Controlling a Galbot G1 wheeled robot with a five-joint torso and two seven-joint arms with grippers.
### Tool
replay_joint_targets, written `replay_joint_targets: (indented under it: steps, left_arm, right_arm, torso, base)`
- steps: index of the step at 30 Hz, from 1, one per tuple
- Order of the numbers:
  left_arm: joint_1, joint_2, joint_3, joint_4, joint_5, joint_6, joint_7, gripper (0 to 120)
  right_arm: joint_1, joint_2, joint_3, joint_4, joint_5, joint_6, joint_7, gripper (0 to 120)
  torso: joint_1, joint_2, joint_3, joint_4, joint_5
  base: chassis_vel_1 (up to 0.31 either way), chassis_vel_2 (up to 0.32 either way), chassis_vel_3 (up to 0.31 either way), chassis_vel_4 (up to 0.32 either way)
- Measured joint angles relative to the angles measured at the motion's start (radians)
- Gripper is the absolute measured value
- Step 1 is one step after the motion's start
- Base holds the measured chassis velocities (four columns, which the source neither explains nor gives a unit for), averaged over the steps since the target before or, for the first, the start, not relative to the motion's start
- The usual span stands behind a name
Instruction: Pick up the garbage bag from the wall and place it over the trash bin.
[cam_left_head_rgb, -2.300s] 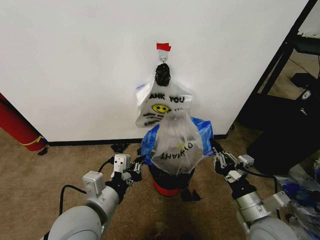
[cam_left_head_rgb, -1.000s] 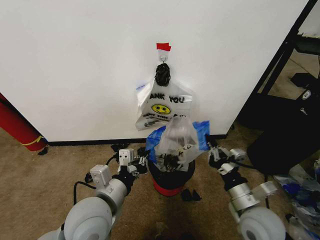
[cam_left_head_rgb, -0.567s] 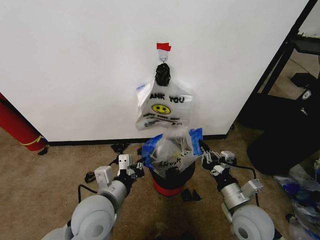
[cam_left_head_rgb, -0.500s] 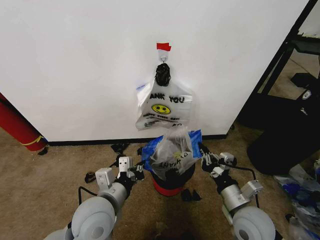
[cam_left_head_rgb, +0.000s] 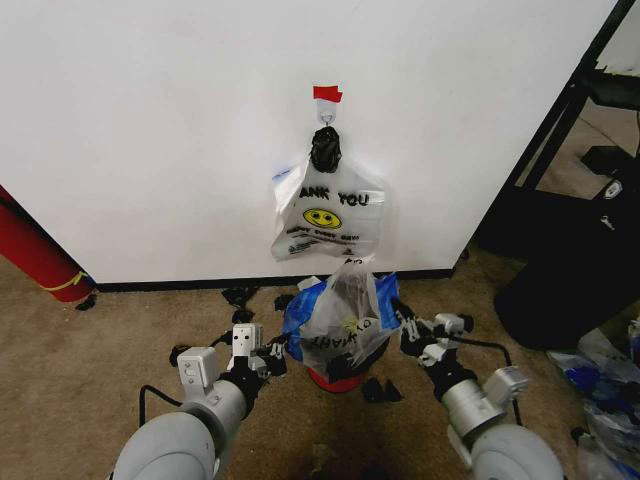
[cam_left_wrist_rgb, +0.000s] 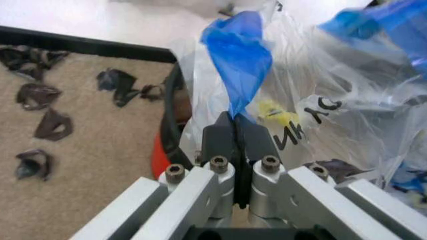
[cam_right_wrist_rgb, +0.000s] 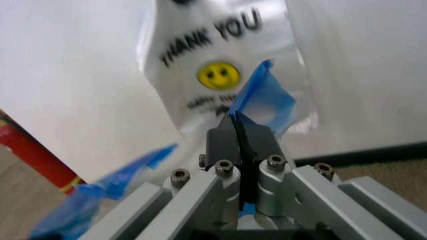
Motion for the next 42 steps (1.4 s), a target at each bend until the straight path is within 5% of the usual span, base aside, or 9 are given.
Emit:
replay_joint_targets:
  steps: [16,29,42]
  left_arm:
    - [-0.079,-0.006,-0.01,-0.002,-0.39,0.079,-0.172,0]
    - [-0.125,-0.053,0.028,0.198,-0.207,0.017,-0.105,0]
    - [-0.058,-0.067,0.043,0.193,-0.136,0.005,-0.092,0]
  right_arm:
    - [0.017,-0.012,0.026,0.081,0.165,-0.1,0.141,0]
    - [0.066,0.089,-0.046,-0.138,0.048,-0.054,0.112,0]
    - [-0.011,0.129,-0.056,-0.191,-0.077,-0.064,0.129,0]
  torso:
    - [0.0,0.0,0.0,0.0001,0.0]
    - [0.0,0.0,0.0,0.0,0.0]
    - [0.0,0.0,0.0,0.0,0.0]
  base:
    - [0.0,0.0,0.0,0.0]
    - [0.0,0.0,0.0,0.0]
    - [0.0,0.0,0.0,0.0]
